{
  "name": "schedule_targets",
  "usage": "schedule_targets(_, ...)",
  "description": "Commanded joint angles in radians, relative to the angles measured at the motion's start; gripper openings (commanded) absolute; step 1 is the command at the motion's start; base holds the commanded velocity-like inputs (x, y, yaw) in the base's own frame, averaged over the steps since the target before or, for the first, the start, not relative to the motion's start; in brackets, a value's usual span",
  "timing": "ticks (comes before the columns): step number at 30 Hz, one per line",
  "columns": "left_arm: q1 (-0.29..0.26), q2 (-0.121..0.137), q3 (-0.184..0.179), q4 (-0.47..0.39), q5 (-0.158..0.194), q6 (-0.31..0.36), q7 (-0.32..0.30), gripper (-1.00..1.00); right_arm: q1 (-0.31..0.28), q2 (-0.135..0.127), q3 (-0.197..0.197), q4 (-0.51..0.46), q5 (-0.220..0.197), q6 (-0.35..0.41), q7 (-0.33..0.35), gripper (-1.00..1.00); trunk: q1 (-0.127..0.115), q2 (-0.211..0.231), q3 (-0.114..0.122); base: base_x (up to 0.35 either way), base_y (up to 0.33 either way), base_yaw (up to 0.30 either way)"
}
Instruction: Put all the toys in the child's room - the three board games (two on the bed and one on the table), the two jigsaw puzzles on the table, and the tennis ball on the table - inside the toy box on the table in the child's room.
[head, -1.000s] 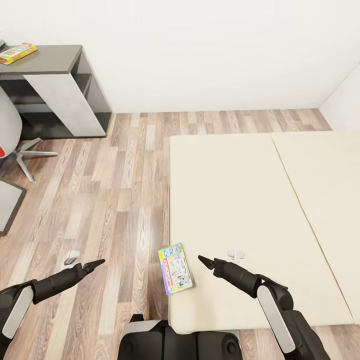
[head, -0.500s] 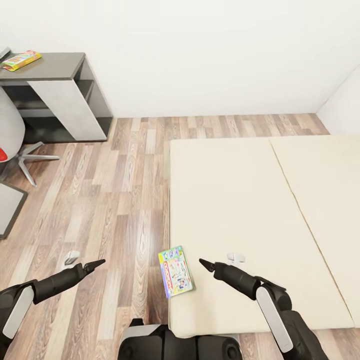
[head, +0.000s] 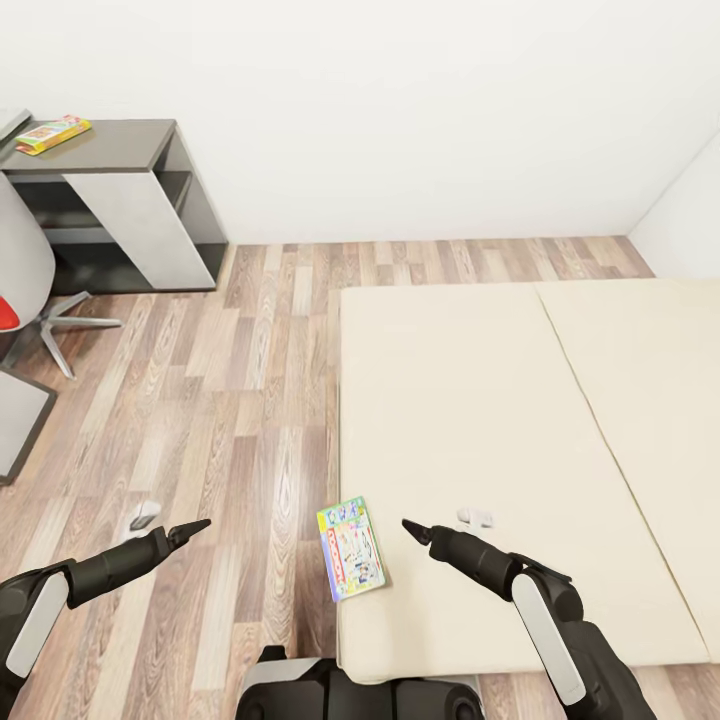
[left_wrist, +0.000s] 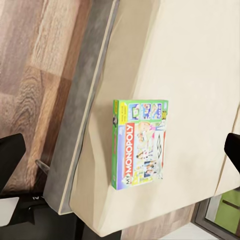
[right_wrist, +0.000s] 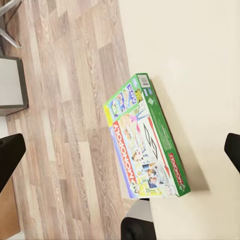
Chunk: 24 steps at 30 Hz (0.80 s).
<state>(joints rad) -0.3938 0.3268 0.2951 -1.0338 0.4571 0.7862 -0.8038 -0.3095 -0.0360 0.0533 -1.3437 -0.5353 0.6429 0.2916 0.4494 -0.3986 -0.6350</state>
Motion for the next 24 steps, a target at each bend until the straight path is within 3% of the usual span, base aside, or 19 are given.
schedule_targets(1, 0.0, 0.0, 0.001, 0.0, 0.002, 0.005, -0.002, 1.0, 0.0, 0.0, 0.0, -0.001, -0.002, 0.004, 0.0, 1.0, 0.001, -0.001, 0.001, 0.0, 0.0, 0.0)
schedule_targets(24, 0.0, -0.002, 0.001, 0.0, 0.002, 0.005, -0.002, 1.0, 0.0, 0.0, 0.001, 0.0, -0.002, 0.005, 0.0, 1.0, 0.001, -0.001, 0.038, 0.0, 0.0, 0.0)
